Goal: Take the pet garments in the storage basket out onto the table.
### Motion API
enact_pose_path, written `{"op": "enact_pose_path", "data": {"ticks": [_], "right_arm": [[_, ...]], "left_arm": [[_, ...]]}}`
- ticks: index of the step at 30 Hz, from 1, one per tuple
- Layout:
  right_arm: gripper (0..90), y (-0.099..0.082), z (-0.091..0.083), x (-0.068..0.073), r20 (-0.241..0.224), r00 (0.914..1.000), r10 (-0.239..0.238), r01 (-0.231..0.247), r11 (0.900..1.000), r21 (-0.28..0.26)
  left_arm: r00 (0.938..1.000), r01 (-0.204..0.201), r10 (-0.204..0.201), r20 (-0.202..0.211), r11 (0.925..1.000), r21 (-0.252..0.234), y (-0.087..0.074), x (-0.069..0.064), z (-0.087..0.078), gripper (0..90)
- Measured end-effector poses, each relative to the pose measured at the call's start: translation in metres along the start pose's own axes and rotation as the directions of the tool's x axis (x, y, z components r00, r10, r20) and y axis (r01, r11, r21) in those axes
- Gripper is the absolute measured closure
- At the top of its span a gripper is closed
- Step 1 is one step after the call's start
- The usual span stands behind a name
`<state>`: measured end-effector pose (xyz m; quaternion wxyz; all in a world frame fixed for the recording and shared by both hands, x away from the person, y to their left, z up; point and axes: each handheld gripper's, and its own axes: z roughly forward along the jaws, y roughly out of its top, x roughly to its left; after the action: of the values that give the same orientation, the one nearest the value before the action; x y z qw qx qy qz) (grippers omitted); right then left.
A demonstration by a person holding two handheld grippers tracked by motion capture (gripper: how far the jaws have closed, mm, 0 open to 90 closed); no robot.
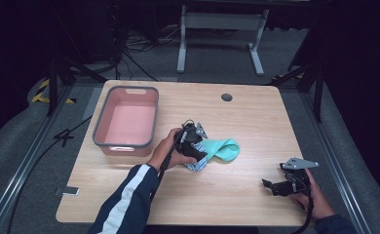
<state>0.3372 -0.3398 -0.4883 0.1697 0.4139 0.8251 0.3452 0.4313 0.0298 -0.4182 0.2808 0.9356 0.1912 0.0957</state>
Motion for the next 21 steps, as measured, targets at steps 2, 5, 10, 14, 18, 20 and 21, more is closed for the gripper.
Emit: {"op": "enact_pose_path", "data": {"ticks": [2, 5, 10, 14, 18, 20, 21], "right_arm": [[0.7, 0.0, 0.0, 0.0, 0.0, 1.0, 0.0, 0.0, 1.0, 0.0], [0.7, 0.0, 0.0, 0.0, 0.0, 1.0, 0.0, 0.0, 1.0, 0.0], [0.7, 0.0, 0.0, 0.0, 0.0, 1.0, 0.0, 0.0, 1.0, 0.0], [0.7, 0.0, 0.0, 0.0, 0.0, 1.0, 0.0, 0.0, 1.0, 0.0], [0.7, 0.0, 0.0, 0.0, 0.0, 1.0, 0.0, 0.0, 1.0, 0.0], [0.7, 0.0, 0.0, 0.0, 0.0, 1.0, 0.0, 0.0, 1.0, 0.0], [0.7, 0.0, 0.0, 0.0, 0.0, 1.0, 0.0, 0.0, 1.0, 0.0]], "left_arm": [[0.9999, -0.009, 0.009, -0.008, 1.0, -0.001, 0.001, -0.001, -0.004, 30.6], [0.9994, -0.027, 0.027, -0.02, 0.9996, -0.012, 0.001, -0.003, -0.01, 30.9], [0.9986, -0.05, 0.049, -0.02, 0.9987, -0.012, -0.001, -0.007, -0.018, 27.8], [0.9976, -0.064, 0.064, -0.027, 0.9979, -0.013, -0.002, -0.009, -0.025, 27.3], [0.9973, -0.067, 0.066, -0.031, 0.9977, -0.008, -0.004, -0.01, -0.03, 22.5], [0.9971, -0.069, 0.069, -0.032, 0.9976, -0.001, -0.006, -0.011, -0.033, 22.4], [0.9965, -0.077, 0.077, -0.033, 0.997, -0.003, -0.006, -0.011, -0.034, 22.3]]}}
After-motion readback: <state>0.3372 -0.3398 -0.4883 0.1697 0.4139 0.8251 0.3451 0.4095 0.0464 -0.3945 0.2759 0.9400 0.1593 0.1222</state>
